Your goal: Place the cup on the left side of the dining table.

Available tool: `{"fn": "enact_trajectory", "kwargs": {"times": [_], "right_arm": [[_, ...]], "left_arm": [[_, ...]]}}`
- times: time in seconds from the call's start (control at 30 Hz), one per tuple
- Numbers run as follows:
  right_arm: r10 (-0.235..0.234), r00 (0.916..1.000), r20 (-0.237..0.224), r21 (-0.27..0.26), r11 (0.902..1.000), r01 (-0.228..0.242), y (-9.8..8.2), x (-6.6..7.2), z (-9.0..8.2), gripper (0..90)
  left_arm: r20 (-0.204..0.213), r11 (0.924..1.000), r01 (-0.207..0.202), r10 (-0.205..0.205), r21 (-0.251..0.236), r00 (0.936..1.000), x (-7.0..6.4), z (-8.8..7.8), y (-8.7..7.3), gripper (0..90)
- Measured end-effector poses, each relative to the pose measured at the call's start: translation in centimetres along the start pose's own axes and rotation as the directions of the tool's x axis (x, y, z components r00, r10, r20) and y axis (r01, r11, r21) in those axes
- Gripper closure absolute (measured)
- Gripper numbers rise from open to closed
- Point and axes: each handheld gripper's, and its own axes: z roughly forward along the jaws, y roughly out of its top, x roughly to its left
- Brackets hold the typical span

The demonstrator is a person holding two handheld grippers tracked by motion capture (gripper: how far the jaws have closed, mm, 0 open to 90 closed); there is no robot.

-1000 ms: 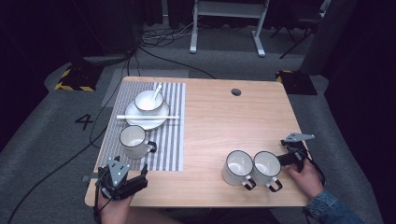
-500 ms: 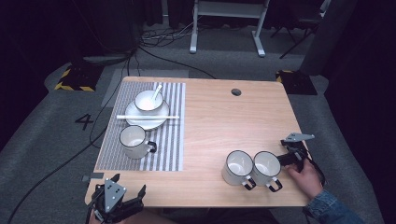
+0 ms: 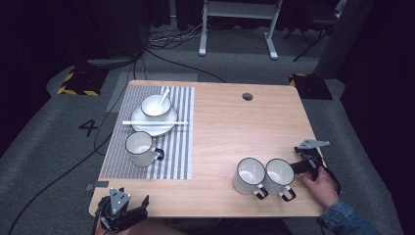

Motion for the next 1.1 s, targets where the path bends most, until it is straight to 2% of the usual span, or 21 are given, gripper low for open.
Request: {"fn": "enact_trajectory", "kwargs": {"times": [0.13,0.2,0.23,0.3,0.4,0.47,0.53,0.57,0.6,0.67,0.73,0.77,0.8,0.83,0.9,0.93,1.1], "right_arm": [[0.000,1.0000,0.000,0.000,1.0000,0.000,0.0,0.0,0.0,0.4],[0.000,1.0000,0.000,0.000,1.0000,0.000,0.0,0.0,0.0,0.4],[0.000,1.0000,0.000,0.000,1.0000,0.000,0.0,0.0,0.0,0.4],[0.000,1.0000,0.000,0.000,1.0000,0.000,0.0,0.0,0.0,0.4],[-0.001,1.0000,0.000,0.000,1.0000,0.001,0.0,0.0,0.0,0.4],[-0.002,1.0000,-0.002,0.001,1.0000,0.002,0.0,0.0,0.0,0.4],[0.000,1.0000,0.000,0.000,1.0000,0.000,0.0,0.0,0.0,0.4],[0.000,1.0000,0.000,0.000,1.0000,0.000,0.0,0.0,0.0,0.4],[0.000,1.0000,0.000,0.000,1.0000,0.000,0.0,0.0,0.0,0.4],[0.000,1.0000,0.000,0.000,1.0000,0.000,0.0,0.0,0.0,0.4],[0.000,1.0000,0.000,0.000,1.0000,0.000,0.0,0.0,0.0,0.4],[0.000,1.0000,0.000,0.000,1.0000,0.000,0.0,0.0,0.0,0.4],[0.000,1.0000,0.000,0.000,1.0000,0.000,0.0,0.0,0.0,0.4],[0.000,1.0000,0.000,0.000,1.0000,0.000,0.0,0.0,0.0,0.4],[0.000,1.0000,0.000,0.000,1.0000,0.000,0.0,0.0,0.0,0.4],[0.000,1.0000,0.000,0.000,1.0000,0.000,0.0,0.0,0.0,0.4],[0.000,1.0000,0.000,0.000,1.0000,0.000,0.0,0.0,0.0,0.4]], "left_arm": [[-0.023,0.9989,0.045,-0.045,0.016,0.9987,0.5,1.2,-0.4,15.0],[-0.055,0.9983,0.048,-0.046,0.033,0.9974,0.6,1.7,-0.6,15.2],[-0.080,0.9970,0.042,-0.036,0.065,0.9961,0.6,2.2,-0.7,15.2],[-0.087,0.9965,0.035,-0.029,0.076,0.9958,0.5,2.5,-0.7,14.8],[-0.039,0.9980,0.043,-0.042,0.045,0.9984,0.6,3.0,-0.9,15.3],[-0.026,0.9994,0.033,-0.034,-0.008,0.9991,0.7,3.4,-1.3,14.3],[-0.020,0.9994,0.032,-0.032,-0.015,0.9993,0.8,3.5,-1.4,14.2],[-0.021,0.9985,0.034,-0.035,-0.043,0.9992,0.8,3.7,-1.6,14.2],[-0.021,0.9985,0.034,-0.035,-0.043,0.9992,0.8,3.7,-1.6,14.2],[-0.012,0.9969,0.029,-0.030,-0.074,0.9995,0.9,4.0,-1.8,14.1],[0.002,0.9934,0.027,-0.027,-0.111,0.9996,0.9,4.3,-1.9,14.0],[0.027,0.9898,0.009,-0.006,-0.142,0.9996,1.0,4.7,-2.1,13.9],[0.027,0.9898,0.009,-0.006,-0.142,0.9996,1.0,4.7,-2.1,13.9],[0.083,0.9810,-0.022,0.039,-0.193,0.9958,1.2,5.3,-2.4,13.8],[0.092,0.9811,-0.032,0.050,-0.191,0.9945,1.3,5.3,-2.4,11.1],[0.081,0.9803,-0.036,0.052,-0.194,0.9954,1.3,5.4,-2.3,11.1],[0.070,0.9821,-0.017,0.031,-0.188,0.9971,0.9,5.9,-2.1,1.7]]}}
